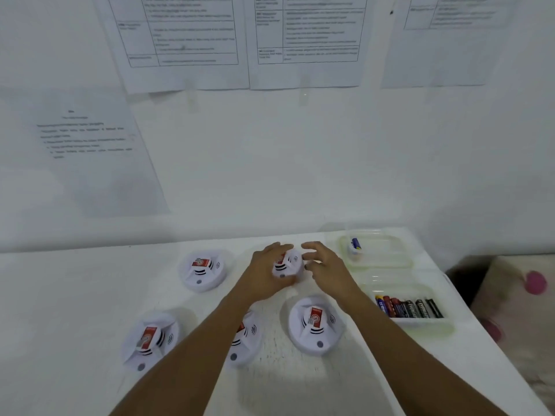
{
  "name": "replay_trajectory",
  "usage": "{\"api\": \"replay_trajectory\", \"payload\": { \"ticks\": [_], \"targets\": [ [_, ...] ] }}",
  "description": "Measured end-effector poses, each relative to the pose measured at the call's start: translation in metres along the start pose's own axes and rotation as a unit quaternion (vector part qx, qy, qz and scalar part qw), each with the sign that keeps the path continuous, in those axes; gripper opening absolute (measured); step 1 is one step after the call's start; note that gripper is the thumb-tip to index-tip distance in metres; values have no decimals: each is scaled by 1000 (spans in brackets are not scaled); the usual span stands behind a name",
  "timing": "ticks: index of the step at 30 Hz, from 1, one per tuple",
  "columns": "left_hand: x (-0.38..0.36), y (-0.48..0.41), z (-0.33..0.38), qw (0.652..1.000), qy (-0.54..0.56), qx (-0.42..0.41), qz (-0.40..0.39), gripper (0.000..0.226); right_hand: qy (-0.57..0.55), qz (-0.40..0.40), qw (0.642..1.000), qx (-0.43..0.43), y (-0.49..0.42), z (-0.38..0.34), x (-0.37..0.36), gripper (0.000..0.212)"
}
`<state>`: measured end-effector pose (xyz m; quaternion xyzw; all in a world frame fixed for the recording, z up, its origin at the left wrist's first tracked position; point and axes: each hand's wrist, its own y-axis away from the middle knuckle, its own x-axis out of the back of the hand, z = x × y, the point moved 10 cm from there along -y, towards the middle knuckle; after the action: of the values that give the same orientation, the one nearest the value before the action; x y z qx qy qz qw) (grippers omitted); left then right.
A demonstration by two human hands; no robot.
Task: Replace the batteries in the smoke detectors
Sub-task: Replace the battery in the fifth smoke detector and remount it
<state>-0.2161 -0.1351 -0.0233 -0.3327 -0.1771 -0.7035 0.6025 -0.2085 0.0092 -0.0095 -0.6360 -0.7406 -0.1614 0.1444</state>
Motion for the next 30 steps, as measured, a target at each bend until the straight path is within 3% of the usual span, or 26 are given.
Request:
{"api": "replay_trajectory", "payload": {
  "ticks": [3,6,9,13,18,24,28,30],
  "targets": [
    [23,5,12,995,83,30,42,52,-138,33,990,4,4,-9,8,37],
    [36,16,27,967,239,59,67,34,-152,47,986,40,14,-27,7,29],
    [38,25,34,907,397,107,85,36,-97,33,990,100,28,-49,-7,27],
    [37,34,41,810,575,74,91,47,-76,83,982,152,48,-70,-13,40],
    [42,44,42,790,596,90,113,35,-82,131,975,161,58,-81,-13,46],
    [41,51,30,762,627,115,117,34,-19,120,976,180,61,-88,-21,51],
    [46,49,24,767,622,115,109,36,2,113,970,214,61,-99,-19,24],
    [50,49,15,748,643,118,114,39,-11,132,966,221,58,-101,-6,8]
  ]
}}
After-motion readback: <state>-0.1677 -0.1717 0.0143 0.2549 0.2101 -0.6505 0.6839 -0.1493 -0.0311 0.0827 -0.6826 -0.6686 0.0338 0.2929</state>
